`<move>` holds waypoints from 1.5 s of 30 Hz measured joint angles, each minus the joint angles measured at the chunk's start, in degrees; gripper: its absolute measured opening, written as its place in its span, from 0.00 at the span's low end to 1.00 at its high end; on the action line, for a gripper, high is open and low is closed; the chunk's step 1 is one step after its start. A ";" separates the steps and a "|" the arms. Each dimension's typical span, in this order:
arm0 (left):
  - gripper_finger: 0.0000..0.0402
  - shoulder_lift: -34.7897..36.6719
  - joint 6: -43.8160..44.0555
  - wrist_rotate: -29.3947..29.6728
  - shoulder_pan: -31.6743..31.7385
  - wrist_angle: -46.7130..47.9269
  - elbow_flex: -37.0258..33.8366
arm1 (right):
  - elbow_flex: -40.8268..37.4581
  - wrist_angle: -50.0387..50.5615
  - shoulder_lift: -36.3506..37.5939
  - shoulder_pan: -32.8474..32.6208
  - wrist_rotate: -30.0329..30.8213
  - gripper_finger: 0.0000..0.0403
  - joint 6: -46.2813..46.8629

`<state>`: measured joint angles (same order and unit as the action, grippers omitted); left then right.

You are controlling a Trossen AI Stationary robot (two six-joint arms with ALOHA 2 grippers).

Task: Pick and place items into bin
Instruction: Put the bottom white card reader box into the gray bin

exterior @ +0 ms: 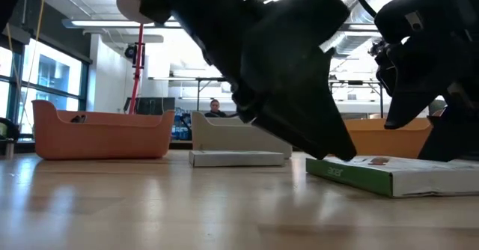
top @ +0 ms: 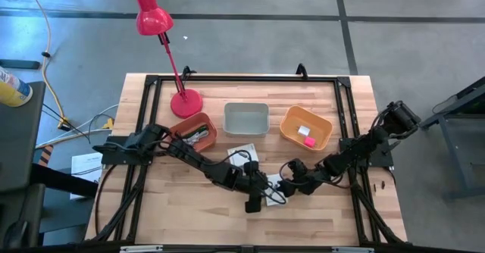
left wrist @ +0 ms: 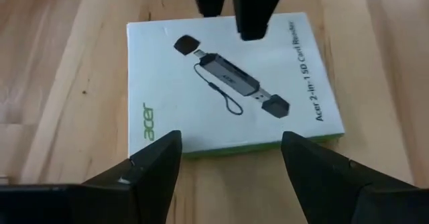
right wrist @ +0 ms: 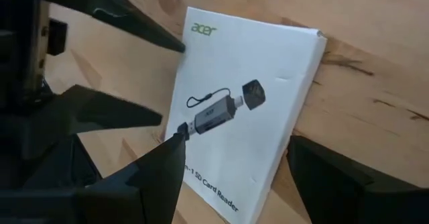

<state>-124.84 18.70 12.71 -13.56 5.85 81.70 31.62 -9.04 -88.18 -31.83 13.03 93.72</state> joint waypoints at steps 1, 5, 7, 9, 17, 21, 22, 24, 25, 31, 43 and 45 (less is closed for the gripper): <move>0.62 0.00 0.05 -0.43 0.00 -0.07 -0.01 | 0.00 0.03 0.00 0.00 -0.04 0.62 0.10; 0.62 -0.33 0.00 -0.29 0.04 -0.30 0.08 | 0.00 -0.08 0.00 0.00 -0.55 0.62 0.24; 0.62 -0.33 0.00 -0.32 0.04 -0.26 0.08 | 0.00 -0.36 0.00 0.00 -0.74 0.62 0.25; 0.62 -0.35 0.00 -0.46 0.04 -0.01 0.08 | 0.00 -1.10 0.00 0.00 -1.10 0.62 0.11; 0.62 -0.33 -0.46 -0.45 0.04 1.45 0.15 | 0.07 -1.38 0.00 0.00 -2.12 0.62 0.27; 0.62 -0.33 -0.48 -0.48 0.00 2.15 0.17 | 0.07 2.28 -0.57 0.00 -4.95 0.62 3.23; 0.62 -0.30 -0.48 -0.46 0.00 2.54 0.17 | 0.14 2.09 -0.94 -0.02 -5.34 0.62 3.60; 0.62 -0.28 -0.80 -0.39 -0.02 2.87 0.15 | 0.20 0.01 -2.14 -0.02 -5.81 0.62 3.75; 0.62 -0.28 -0.95 -0.38 -0.02 2.92 0.15 | 0.20 -1.55 -2.77 -0.02 -5.45 0.62 3.62; 0.62 -0.31 -1.09 -0.24 -0.02 3.06 0.12 | 0.17 -8.12 -5.58 0.33 -2.37 0.62 1.28; 0.62 -0.47 -3.09 -0.07 0.00 1.28 -0.03 | 0.00 -8.45 -5.79 0.37 2.13 0.42 -2.68; 0.62 -0.48 -3.12 -0.09 0.02 1.30 -0.03 | 0.00 -8.78 -5.77 0.35 2.27 0.35 -2.80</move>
<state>-125.32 15.58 12.62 -13.54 7.16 81.67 31.62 -17.82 -93.95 -31.48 15.30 90.92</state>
